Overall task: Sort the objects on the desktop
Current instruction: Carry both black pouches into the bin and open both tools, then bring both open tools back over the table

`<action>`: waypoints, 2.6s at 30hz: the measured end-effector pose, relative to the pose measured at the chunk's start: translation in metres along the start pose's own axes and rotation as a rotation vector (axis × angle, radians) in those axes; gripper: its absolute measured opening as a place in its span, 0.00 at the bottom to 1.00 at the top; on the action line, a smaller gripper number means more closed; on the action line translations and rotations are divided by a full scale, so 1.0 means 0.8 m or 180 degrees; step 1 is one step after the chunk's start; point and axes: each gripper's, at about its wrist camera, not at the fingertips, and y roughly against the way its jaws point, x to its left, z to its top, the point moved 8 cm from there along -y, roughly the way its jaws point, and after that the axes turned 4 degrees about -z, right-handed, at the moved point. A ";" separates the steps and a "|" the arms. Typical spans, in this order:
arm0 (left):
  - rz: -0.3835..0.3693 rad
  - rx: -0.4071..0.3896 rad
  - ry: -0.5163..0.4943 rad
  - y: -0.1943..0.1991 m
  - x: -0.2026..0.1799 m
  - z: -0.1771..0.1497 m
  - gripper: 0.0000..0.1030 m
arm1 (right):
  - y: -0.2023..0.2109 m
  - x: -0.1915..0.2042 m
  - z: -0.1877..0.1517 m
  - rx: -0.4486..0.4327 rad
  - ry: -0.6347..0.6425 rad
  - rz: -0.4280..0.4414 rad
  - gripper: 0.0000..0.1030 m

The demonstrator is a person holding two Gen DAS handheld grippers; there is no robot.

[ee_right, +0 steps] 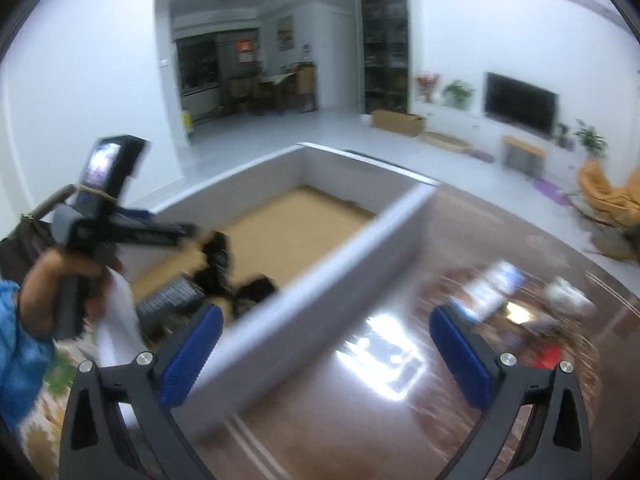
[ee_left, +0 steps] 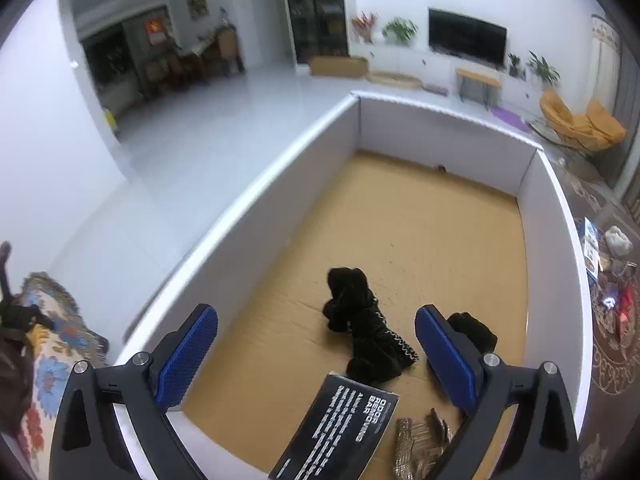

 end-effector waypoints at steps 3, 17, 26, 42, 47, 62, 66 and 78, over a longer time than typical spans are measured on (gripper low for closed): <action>-0.0073 -0.0185 0.0074 0.037 -0.001 0.004 0.98 | 0.029 -0.079 -0.055 0.0041 -0.0151 -0.0300 1.00; -0.1210 -0.0553 -0.0400 0.179 -0.222 0.023 0.98 | 0.096 -0.391 -0.310 0.0901 -0.1503 -0.1551 1.00; -0.1860 -0.0300 -0.0962 0.206 -0.399 -0.055 0.98 | 0.095 -0.397 -0.317 0.0952 -0.1532 -0.1708 1.00; -0.1376 0.0367 -0.1125 0.028 -0.479 -0.157 0.98 | 0.097 -0.393 -0.320 0.0947 -0.1543 -0.1703 1.00; -0.1335 0.0358 -0.1139 0.013 -0.471 -0.157 0.98 | 0.097 -0.393 -0.320 0.0947 -0.1543 -0.1703 1.00; -0.1328 0.0252 -0.1166 0.003 -0.465 -0.174 1.00 | 0.097 -0.393 -0.320 0.0948 -0.1544 -0.1704 1.00; -0.1329 0.0252 -0.1166 0.003 -0.464 -0.176 1.00 | 0.097 -0.393 -0.319 0.0948 -0.1544 -0.1704 1.00; -0.1331 0.0252 -0.1168 0.003 -0.463 -0.174 1.00 | 0.097 -0.393 -0.319 0.0947 -0.1544 -0.1704 1.00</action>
